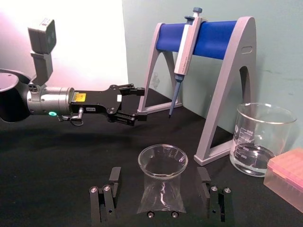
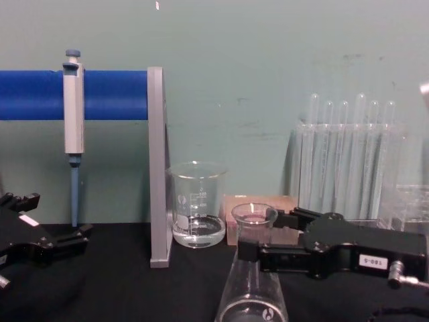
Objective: Grasp the erlenmeyer flask with one hand, shake it three times, then place it back.
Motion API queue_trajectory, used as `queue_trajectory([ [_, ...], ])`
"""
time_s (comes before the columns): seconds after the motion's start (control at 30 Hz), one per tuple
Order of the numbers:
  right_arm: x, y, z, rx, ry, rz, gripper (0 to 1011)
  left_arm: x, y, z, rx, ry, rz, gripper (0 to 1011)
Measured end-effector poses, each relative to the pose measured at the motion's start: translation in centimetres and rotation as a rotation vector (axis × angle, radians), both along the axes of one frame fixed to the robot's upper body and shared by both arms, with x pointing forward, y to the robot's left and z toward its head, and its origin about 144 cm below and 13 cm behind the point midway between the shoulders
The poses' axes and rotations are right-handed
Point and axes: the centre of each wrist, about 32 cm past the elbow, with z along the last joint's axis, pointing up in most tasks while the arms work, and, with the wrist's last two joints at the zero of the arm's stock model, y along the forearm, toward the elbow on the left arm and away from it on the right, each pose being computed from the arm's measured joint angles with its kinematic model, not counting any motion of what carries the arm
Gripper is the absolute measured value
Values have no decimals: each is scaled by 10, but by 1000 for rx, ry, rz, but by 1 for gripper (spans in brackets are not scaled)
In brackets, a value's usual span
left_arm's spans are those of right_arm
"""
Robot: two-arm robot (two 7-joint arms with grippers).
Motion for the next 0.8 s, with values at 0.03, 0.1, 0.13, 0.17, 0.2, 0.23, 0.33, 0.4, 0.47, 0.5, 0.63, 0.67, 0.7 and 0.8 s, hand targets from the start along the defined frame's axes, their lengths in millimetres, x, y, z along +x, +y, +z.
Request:
queue_trajectory([
  [0.03,2,1,0,-1,2,1,1000,0,0,0,0,0,0,1001],
  [0.1,4,2,0,-3,2,1,1000,0,0,0,0,0,0,1001],
  [0.13,5,2,0,-4,3,2,1000,0,0,0,0,0,0,1001],
  [0.17,7,3,0,-5,4,2,1000,0,0,0,0,0,0,1001],
  [0.2,8,3,-1,-6,5,2,1000,0,0,0,0,0,0,1001],
  [0.23,9,4,-1,-6,6,2,1000,0,0,0,0,0,0,1001],
  [0.33,12,5,-1,-9,8,5,1000,0,0,0,0,0,0,1001],
  [0.4,14,6,-2,-11,10,7,1000,0,0,0,0,0,0,1001],
  [0.47,15,7,-2,-12,12,8,1000,0,0,0,0,0,0,1002],
  [0.5,15,7,-3,-13,12,9,1000,0,0,0,0,0,0,1001],
  [0.63,18,9,-3,-14,15,14,1000,0,0,0,0,0,0,1001],
  [0.67,19,9,-4,-15,16,15,1000,0,0,0,0,0,0,1001],
  [0.7,19,9,-4,-15,16,15,1000,0,0,0,0,0,0,1001],
  [0.8,20,9,-4,-15,18,16,1000,0,0,0,0,0,0,1001],
])
